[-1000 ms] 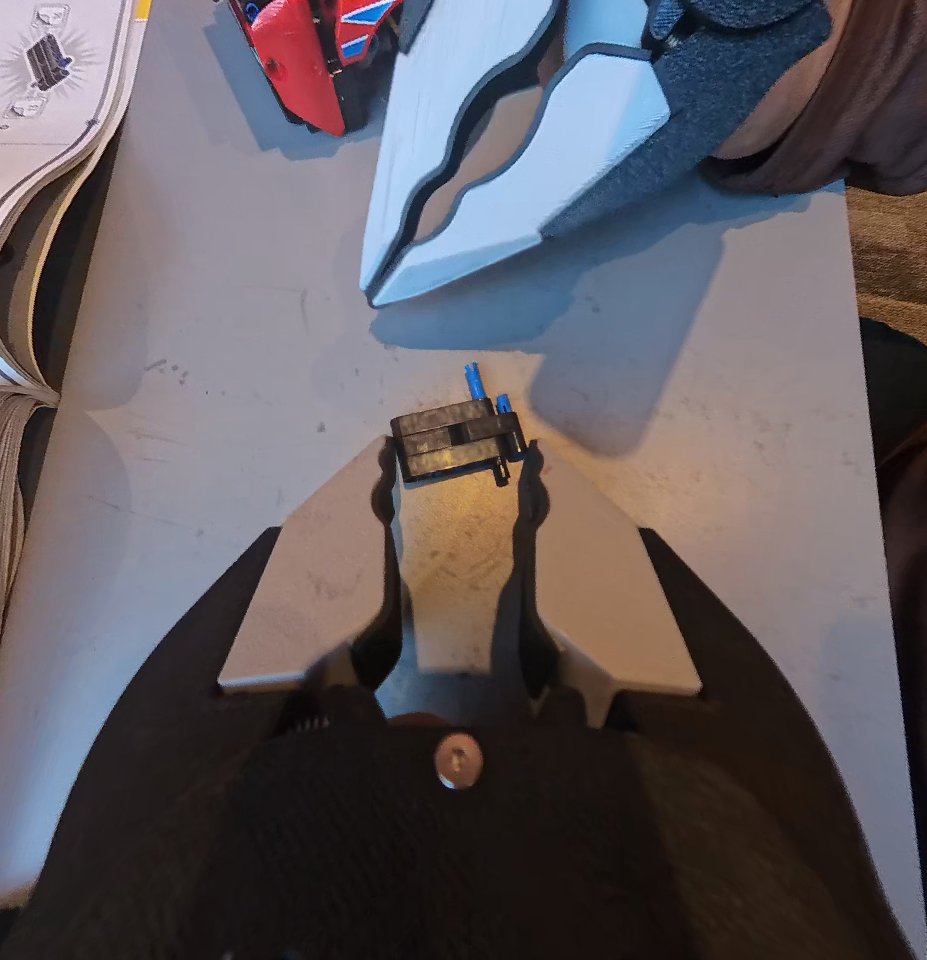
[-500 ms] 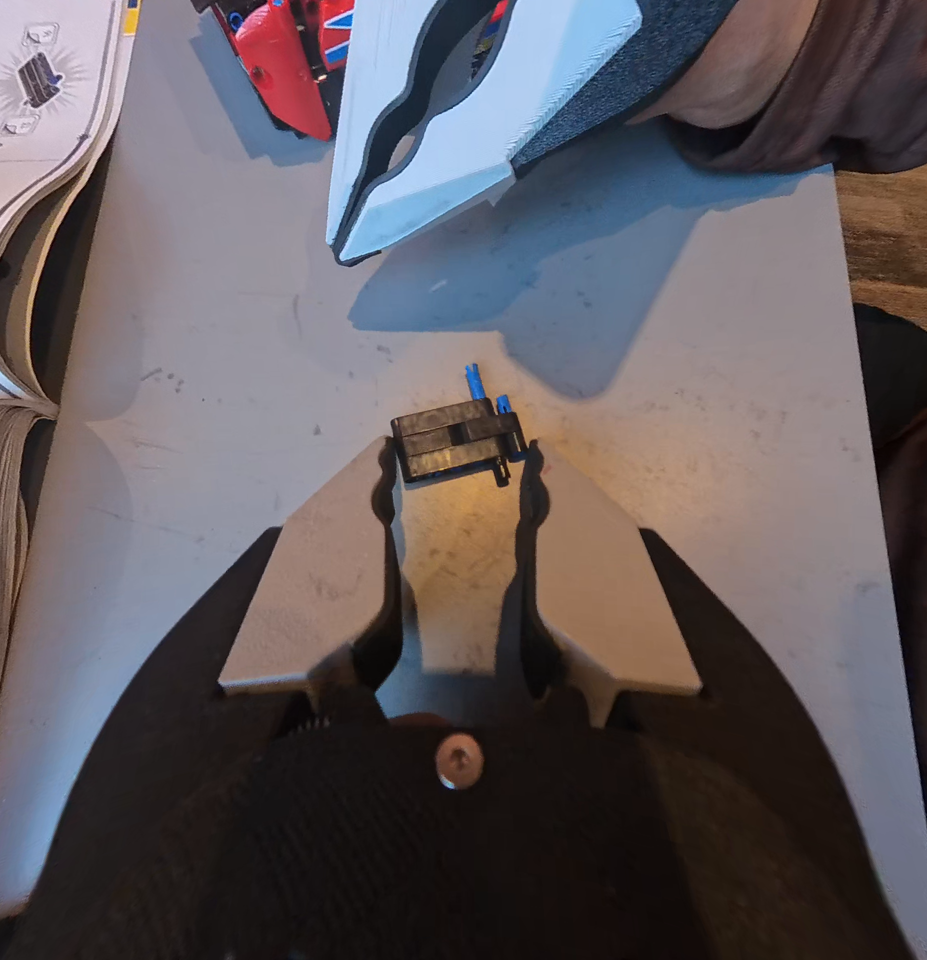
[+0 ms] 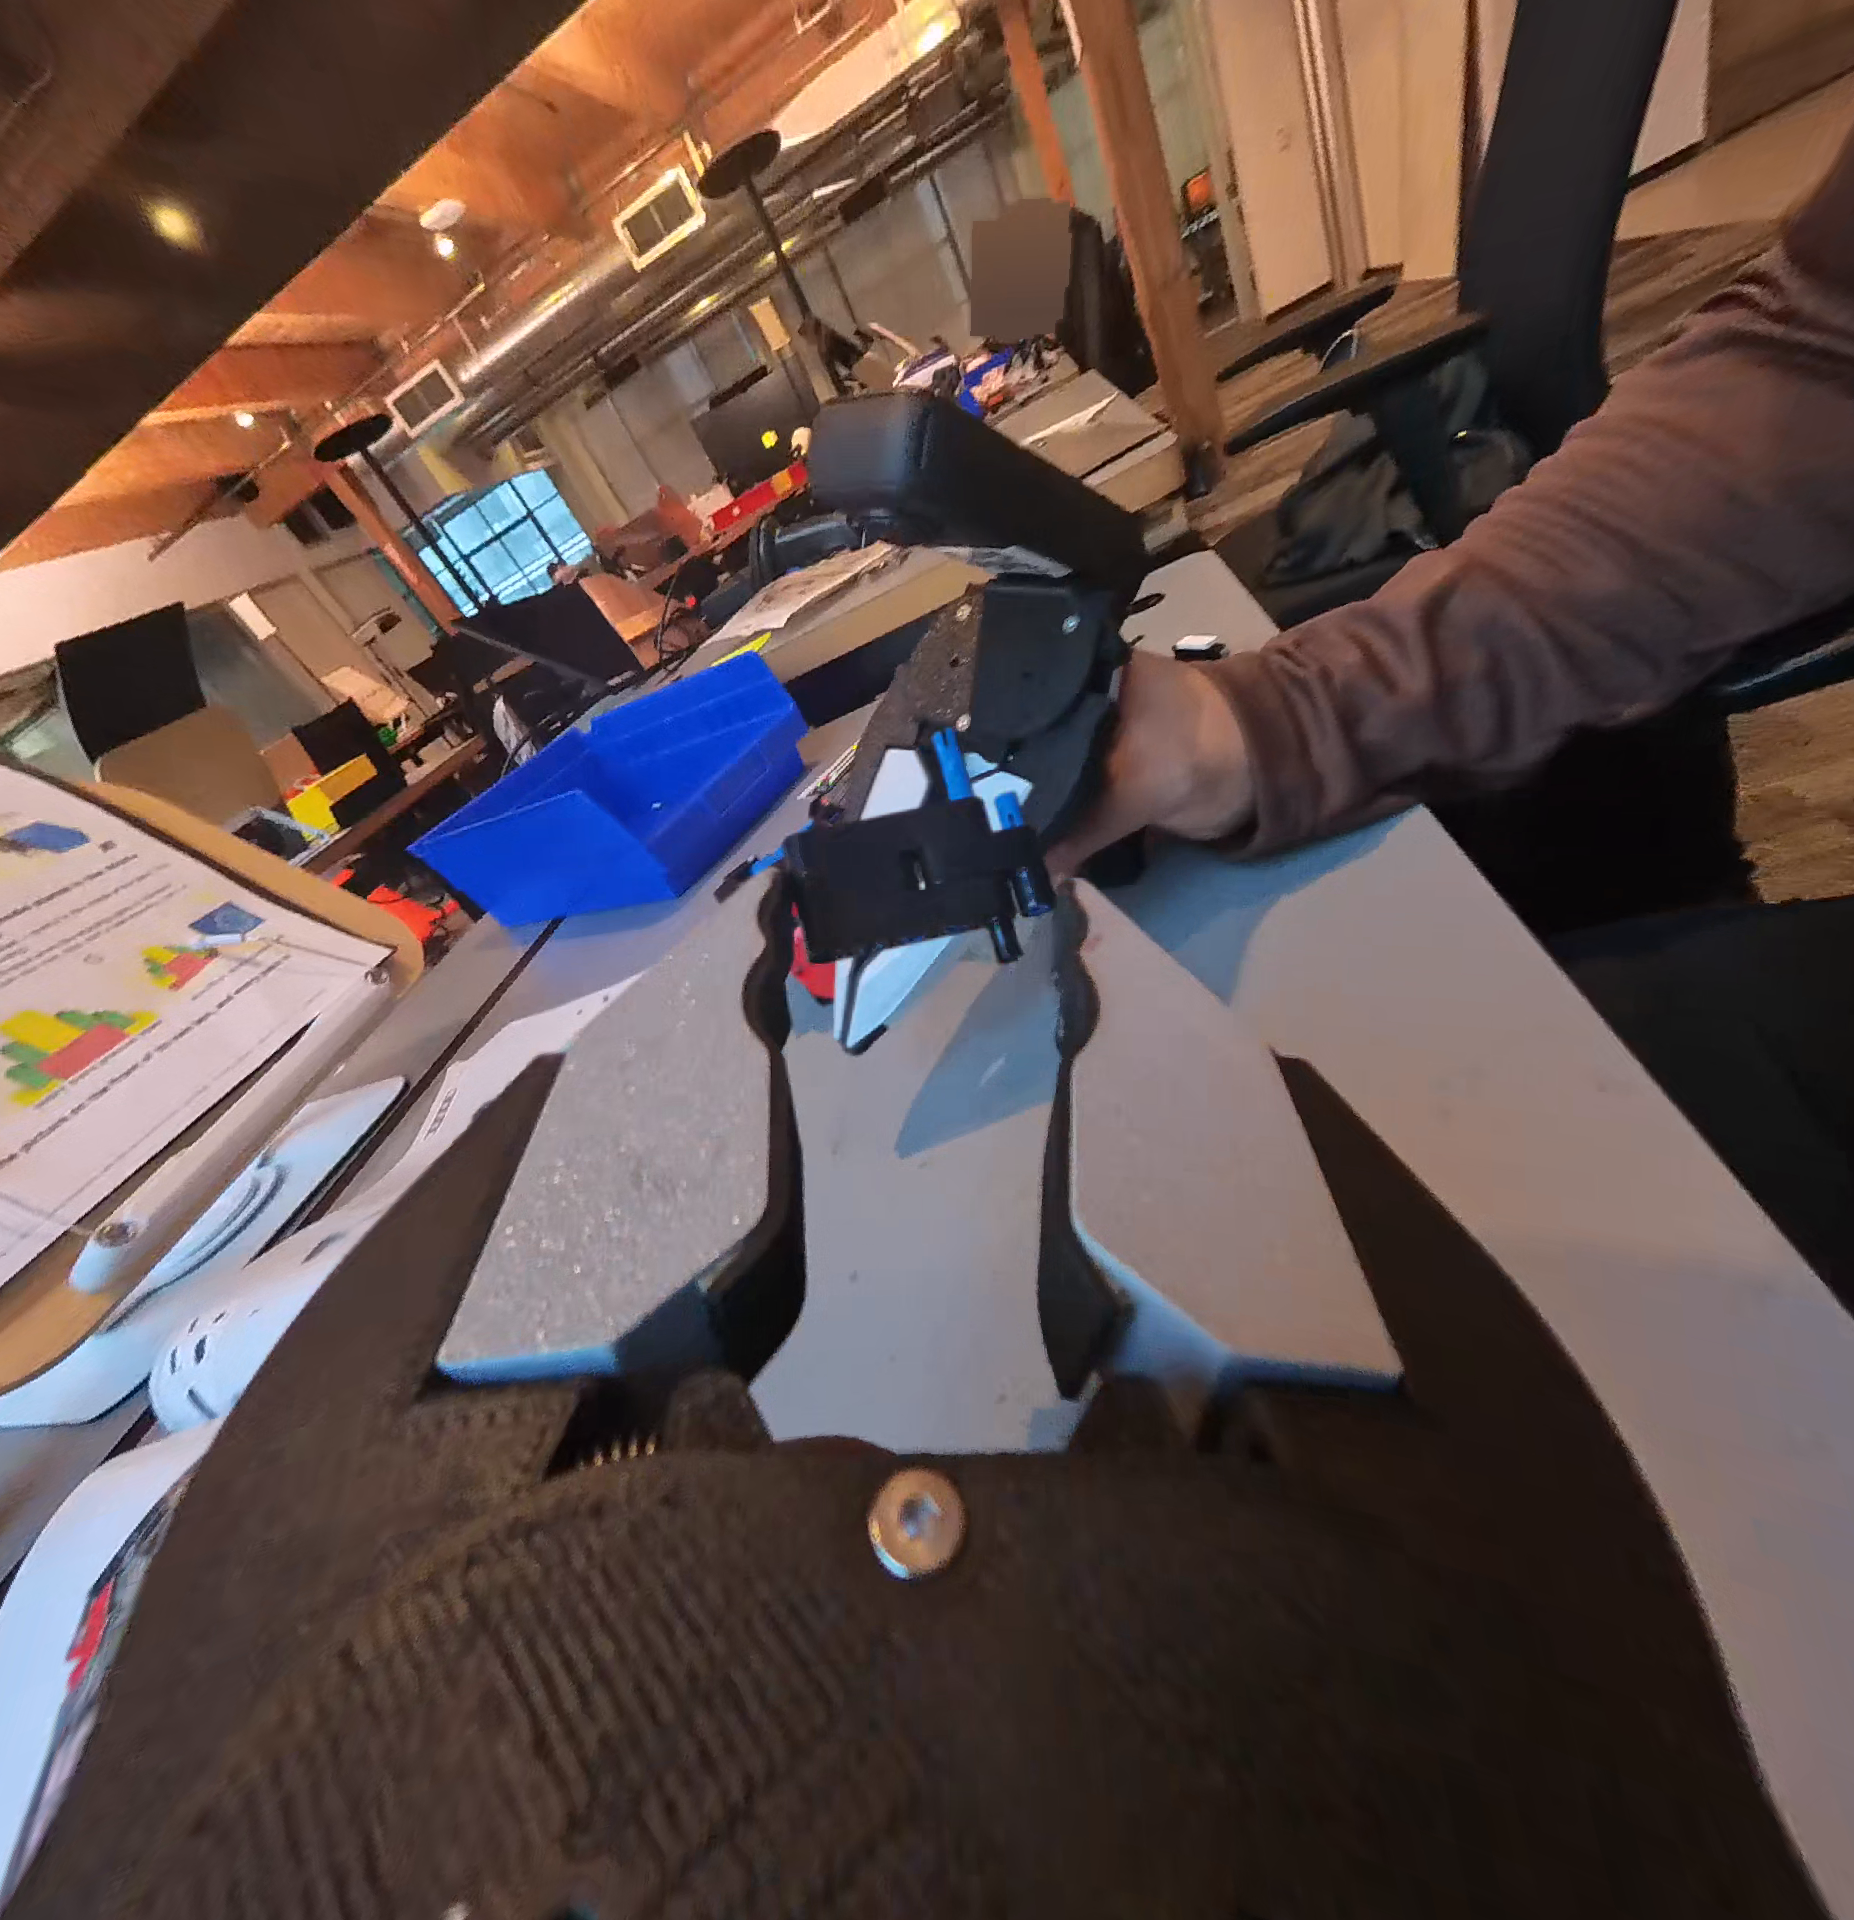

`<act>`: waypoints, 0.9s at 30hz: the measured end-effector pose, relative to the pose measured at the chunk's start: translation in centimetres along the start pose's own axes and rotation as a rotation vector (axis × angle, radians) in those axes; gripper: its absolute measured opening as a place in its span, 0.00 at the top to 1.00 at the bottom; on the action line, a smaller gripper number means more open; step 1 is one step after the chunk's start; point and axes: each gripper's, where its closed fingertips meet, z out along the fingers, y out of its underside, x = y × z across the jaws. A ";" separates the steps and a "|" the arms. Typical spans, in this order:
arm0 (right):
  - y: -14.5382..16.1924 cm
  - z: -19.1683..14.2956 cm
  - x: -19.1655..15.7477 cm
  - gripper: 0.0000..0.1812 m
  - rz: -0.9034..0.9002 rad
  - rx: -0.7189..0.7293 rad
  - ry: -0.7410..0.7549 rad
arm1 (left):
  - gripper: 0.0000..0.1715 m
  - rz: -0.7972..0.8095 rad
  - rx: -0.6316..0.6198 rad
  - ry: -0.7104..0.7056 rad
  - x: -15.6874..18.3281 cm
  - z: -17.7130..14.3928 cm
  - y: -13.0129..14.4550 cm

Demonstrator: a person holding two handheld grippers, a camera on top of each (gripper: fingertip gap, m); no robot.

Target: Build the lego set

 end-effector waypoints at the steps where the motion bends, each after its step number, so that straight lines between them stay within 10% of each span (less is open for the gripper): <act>1: 0.0 0.0 0.0 1.00 -0.002 -0.001 -0.002 | 0.72 0.002 0.007 0.005 0.2 0.1 -0.1; 6: 0.1 0.1 -0.3 1.00 -0.020 -0.009 -0.004 | 0.72 -0.009 -0.111 0.058 1.2 0.9 2.1; 12: -0.1 0.0 -0.1 1.00 -0.011 0.000 0.003 | 0.72 -0.082 -0.631 0.172 3.1 0.7 11.2; 27: -0.7 -0.3 0.3 1.00 -0.030 0.032 0.062 | 0.54 -0.257 -0.604 0.075 0.6 0.2 9.3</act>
